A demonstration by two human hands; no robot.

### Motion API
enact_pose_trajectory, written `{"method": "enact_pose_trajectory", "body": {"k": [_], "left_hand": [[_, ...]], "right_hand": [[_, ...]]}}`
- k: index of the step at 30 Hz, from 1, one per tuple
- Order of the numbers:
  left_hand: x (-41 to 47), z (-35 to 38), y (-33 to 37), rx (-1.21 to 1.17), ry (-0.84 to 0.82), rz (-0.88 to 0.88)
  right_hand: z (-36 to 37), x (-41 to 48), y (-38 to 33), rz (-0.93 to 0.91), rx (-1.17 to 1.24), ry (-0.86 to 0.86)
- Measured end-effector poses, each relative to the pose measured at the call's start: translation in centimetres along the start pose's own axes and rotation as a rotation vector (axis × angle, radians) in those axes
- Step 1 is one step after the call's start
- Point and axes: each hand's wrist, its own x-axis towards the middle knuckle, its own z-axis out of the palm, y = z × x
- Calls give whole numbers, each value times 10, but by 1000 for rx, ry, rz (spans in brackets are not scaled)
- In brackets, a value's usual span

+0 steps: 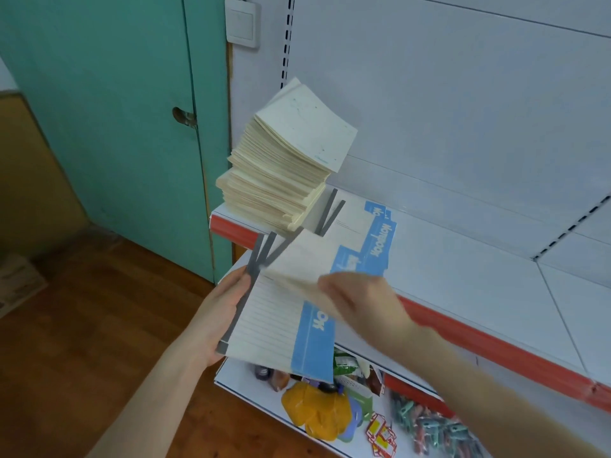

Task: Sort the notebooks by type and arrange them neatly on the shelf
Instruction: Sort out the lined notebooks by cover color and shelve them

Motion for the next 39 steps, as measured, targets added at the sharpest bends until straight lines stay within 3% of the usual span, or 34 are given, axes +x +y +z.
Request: {"method": "enact_pose_trajectory", "body": {"k": [3, 6, 9, 11, 13, 16, 18, 28, 35, 39], "left_hand": [[-4, 3, 6, -54, -22, -89], [-1, -2, 0, 97, -37, -27], [-4, -11, -2, 103, -35, -18], [-7, -17, 0, 67, -33, -11], [-10, -23, 0, 39, -26, 12], [-12, -27, 0, 28, -17, 34], [-13, -28, 1, 14, -16, 39], [-8, -19, 2, -4, -27, 35], [-17, -26, 2, 2, -24, 58], [-21, -29, 1, 0, -27, 67]], "right_hand": [[26, -18, -18, -209, 51, -115], [30, -22, -25, -203, 175, -296], [18, -6, -7, 81, 360, -360], [13, 13, 26, 300, 234, -231], [11, 29, 55, 435, 25, -231], [17, 34, 79, 531, -127, -454], [16, 29, 85, 512, -166, -496], [14, 18, 86, 443, -227, -462], [9, 21, 85, 521, -56, -420], [15, 20, 86, 608, -10, -304]]}}
